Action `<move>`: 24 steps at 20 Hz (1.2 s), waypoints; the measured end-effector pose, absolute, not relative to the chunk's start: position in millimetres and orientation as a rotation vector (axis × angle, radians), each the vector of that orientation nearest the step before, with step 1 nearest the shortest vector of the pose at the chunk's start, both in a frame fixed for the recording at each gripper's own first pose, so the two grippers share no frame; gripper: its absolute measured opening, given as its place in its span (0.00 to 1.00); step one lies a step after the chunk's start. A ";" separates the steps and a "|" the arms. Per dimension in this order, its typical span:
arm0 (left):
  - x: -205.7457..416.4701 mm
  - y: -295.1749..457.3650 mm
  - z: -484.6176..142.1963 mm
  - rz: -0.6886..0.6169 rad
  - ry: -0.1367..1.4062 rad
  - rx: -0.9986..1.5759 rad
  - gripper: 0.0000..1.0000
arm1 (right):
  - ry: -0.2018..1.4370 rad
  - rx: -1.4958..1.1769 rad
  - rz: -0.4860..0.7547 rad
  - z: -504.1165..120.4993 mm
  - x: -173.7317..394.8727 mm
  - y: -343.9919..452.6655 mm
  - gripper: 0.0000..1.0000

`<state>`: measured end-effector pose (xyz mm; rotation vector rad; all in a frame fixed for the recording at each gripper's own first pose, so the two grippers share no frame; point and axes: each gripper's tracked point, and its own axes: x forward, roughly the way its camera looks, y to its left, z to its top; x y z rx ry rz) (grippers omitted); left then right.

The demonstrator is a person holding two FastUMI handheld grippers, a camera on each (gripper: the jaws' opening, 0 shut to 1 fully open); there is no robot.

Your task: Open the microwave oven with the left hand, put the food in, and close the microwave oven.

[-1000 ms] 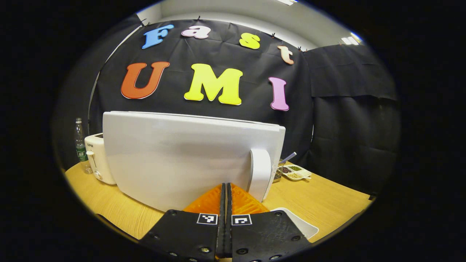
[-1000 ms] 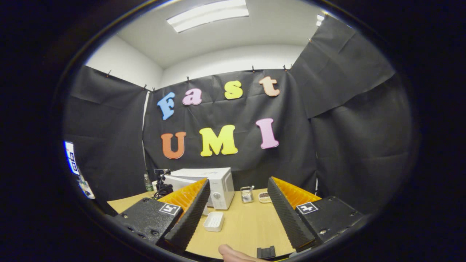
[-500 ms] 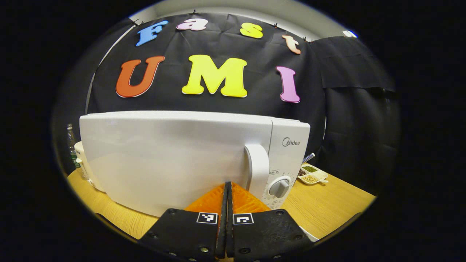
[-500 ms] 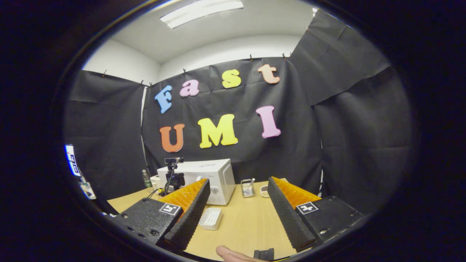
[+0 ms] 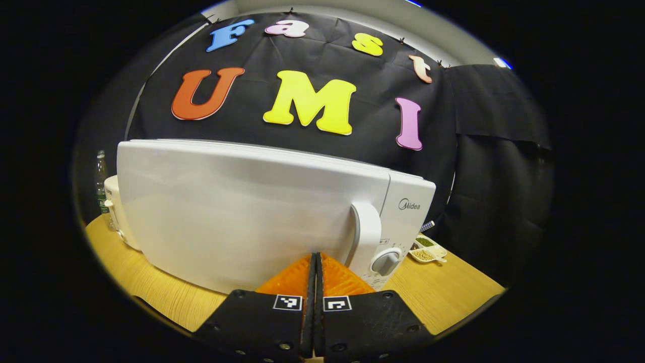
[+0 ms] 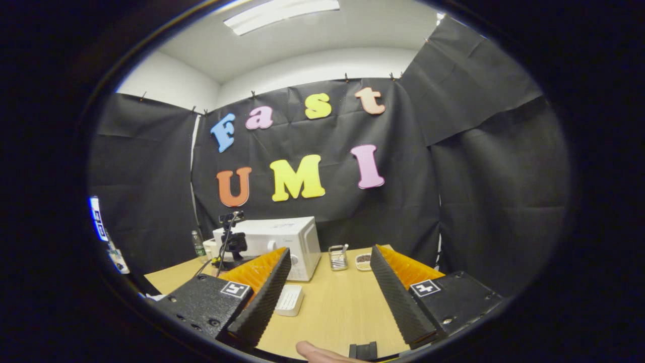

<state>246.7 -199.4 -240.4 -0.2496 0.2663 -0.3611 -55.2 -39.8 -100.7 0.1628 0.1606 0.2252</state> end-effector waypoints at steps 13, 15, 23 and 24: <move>112.1 -99.4 -133.2 -0.196 0.178 -0.167 0.81 | 0.177 0.146 0.191 -84.6 -69.8 -19.8 0.90; 86.0 -85.3 -119.3 -0.184 0.179 -0.187 0.93 | 0.177 0.122 0.170 -82.3 -70.3 -22.5 1.00; -29.3 -50.0 -57.7 -0.131 0.145 -0.161 0.93 | 0.130 0.100 0.158 -52.5 -80.8 -6.2 1.00; -42.1 -48.6 -52.5 -0.120 0.133 -0.133 0.93 | 0.121 0.100 0.161 -48.9 -81.3 -2.5 1.00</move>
